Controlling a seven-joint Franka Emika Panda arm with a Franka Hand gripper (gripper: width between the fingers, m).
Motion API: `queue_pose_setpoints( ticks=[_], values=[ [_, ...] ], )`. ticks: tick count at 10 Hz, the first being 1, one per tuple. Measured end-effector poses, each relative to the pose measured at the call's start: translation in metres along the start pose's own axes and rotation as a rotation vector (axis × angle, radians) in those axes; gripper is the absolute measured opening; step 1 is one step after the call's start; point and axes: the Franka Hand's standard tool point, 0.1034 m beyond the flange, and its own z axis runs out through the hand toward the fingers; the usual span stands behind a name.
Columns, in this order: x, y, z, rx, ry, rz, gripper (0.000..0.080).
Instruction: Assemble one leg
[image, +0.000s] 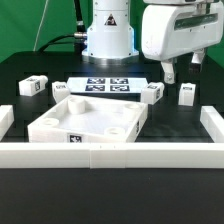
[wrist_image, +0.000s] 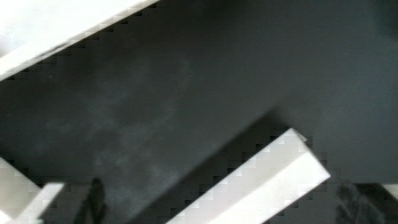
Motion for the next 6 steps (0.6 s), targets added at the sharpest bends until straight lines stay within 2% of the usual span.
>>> queue_pose_setpoints(
  ticks=[1,2,3,4,5,6],
  values=[
    [-0.001,0.002,0.002,-0.014,0.019,-0.060,0.0649],
    [-0.014,0.000,0.012,-0.035,0.050,-0.159,0.0649],
    [-0.030,-0.006,0.021,-0.028,0.043,-0.210,0.0649],
    [-0.037,-0.007,0.024,-0.022,0.036,-0.244,0.0649],
    [-0.043,-0.005,0.026,-0.021,0.033,-0.296,0.0649],
    [-0.058,0.002,0.030,-0.016,0.020,-0.335,0.0649]
  ],
)
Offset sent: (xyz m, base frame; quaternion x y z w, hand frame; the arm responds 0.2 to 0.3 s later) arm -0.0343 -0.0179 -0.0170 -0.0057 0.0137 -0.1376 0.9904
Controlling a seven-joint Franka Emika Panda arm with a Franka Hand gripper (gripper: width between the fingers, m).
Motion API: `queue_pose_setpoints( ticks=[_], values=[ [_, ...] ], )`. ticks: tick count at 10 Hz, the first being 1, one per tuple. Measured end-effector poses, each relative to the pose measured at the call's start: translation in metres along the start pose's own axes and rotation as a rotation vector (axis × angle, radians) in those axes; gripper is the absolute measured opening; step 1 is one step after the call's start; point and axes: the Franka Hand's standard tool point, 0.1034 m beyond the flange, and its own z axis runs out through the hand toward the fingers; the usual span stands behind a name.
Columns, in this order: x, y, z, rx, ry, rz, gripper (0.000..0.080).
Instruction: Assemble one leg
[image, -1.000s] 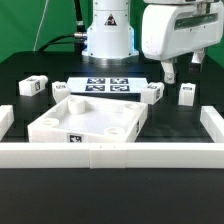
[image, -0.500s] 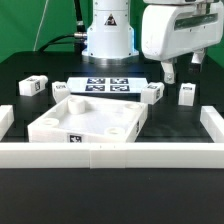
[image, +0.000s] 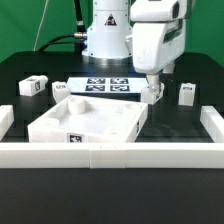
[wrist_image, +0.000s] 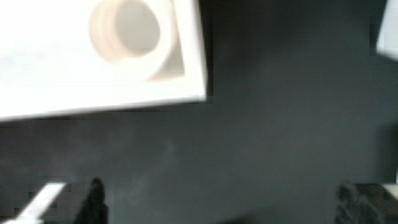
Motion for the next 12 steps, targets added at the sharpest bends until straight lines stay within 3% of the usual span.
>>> queue_pose_setpoints(
  ticks=[1,6,7,9,12],
  values=[
    [-0.013,0.005,0.001,0.000,-0.006,0.010,0.0649],
    [-0.016,0.006,0.003,0.001,-0.007,0.006,0.0649],
    [-0.032,0.009,0.009,-0.007,-0.007,-0.083,0.0649],
    [-0.062,0.014,0.014,0.005,-0.020,-0.085,0.0649],
    [-0.079,0.009,0.034,0.029,-0.024,-0.062,0.0649]
  ],
)
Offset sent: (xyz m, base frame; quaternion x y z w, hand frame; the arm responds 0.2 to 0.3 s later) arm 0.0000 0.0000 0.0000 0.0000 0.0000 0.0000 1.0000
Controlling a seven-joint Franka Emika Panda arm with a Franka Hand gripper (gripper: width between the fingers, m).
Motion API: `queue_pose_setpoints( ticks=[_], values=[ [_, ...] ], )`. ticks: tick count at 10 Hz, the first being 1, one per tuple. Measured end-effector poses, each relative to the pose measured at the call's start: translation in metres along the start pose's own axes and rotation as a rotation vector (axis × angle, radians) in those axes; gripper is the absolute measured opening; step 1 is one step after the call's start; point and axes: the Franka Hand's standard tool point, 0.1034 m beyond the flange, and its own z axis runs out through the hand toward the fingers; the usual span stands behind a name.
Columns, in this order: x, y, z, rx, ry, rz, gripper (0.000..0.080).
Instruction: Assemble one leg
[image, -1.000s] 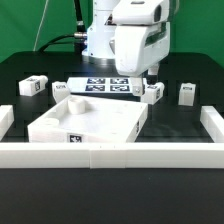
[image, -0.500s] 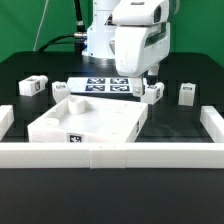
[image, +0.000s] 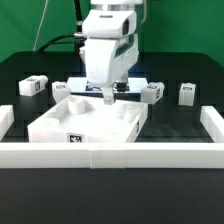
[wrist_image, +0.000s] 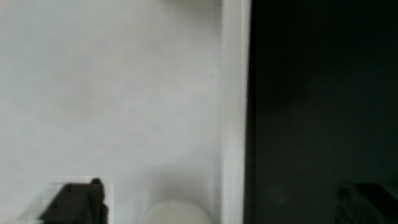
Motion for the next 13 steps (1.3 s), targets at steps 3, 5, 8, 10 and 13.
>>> queue_pose_setpoints(
  ticks=[3,5,8,10,13],
  values=[
    [0.0028,-0.0078,0.0137,0.019,-0.002,0.020,0.0649],
    [0.0070,-0.0093,0.0138,0.020,-0.001,0.038,0.0647],
    [0.0058,-0.0094,0.0144,0.021,-0.002,0.040,0.0270],
    [0.0059,-0.0096,0.0145,0.021,-0.002,0.040,0.0104],
    [0.0057,-0.0096,0.0146,0.022,-0.002,0.041,0.0058]
  ],
)
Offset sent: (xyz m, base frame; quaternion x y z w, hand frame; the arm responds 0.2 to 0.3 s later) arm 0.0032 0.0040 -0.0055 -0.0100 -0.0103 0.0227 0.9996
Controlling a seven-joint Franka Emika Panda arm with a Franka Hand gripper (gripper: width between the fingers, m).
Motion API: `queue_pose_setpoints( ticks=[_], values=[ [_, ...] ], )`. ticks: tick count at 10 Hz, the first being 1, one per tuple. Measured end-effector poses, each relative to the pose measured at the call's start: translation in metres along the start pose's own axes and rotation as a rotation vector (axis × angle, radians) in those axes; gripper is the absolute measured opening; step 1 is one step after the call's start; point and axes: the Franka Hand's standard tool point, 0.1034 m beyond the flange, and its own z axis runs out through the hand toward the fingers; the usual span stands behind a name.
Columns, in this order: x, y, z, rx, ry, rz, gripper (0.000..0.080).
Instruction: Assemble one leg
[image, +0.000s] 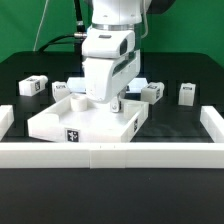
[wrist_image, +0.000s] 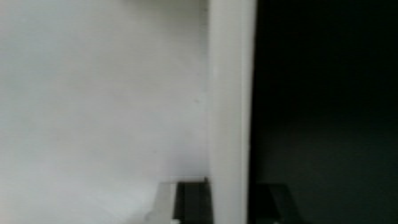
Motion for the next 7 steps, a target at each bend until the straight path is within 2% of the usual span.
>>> queue_pose_setpoints(
  ticks=[5,7],
  values=[
    [0.0000,0.0000,0.0000,0.000,0.000,0.000,0.0058],
    [0.0060,-0.0009,-0.0009,0.022,-0.009,-0.132,0.0058]
  ],
)
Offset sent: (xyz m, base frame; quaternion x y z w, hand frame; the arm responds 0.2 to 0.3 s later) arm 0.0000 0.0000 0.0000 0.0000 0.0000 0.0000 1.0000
